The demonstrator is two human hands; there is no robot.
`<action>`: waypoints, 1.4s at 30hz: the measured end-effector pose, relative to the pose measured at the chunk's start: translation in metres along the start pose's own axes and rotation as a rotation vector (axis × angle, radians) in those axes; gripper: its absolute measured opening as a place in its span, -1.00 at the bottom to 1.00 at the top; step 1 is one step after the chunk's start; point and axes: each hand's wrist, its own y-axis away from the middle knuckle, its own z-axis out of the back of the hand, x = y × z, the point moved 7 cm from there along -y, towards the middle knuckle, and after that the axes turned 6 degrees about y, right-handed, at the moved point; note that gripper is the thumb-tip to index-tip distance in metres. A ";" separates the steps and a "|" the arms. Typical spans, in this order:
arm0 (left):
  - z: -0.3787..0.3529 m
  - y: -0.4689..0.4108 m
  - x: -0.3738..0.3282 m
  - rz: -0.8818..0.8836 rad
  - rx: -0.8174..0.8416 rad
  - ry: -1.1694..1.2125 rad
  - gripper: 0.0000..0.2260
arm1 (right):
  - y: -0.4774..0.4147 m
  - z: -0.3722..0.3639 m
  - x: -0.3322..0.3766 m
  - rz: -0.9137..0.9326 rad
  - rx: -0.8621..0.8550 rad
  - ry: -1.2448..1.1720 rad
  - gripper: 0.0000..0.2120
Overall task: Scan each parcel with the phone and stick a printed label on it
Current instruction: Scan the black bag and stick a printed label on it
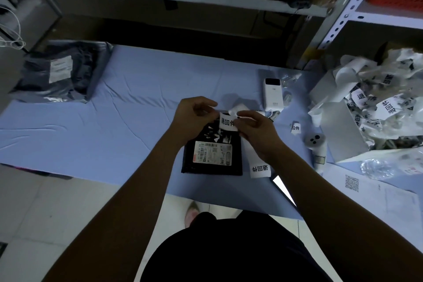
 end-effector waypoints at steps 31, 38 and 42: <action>-0.012 -0.026 0.151 -0.248 0.278 -0.894 -0.77 | -0.086 -0.052 -0.080 0.076 -0.252 1.016 -0.91; 0.008 -0.021 0.164 -0.123 0.155 -0.978 -0.64 | -0.078 -0.043 -0.093 -0.107 -0.353 1.185 -0.76; 0.028 -0.006 0.167 0.129 0.026 -0.883 -0.55 | -0.062 -0.026 -0.099 -0.182 -0.439 1.212 -0.72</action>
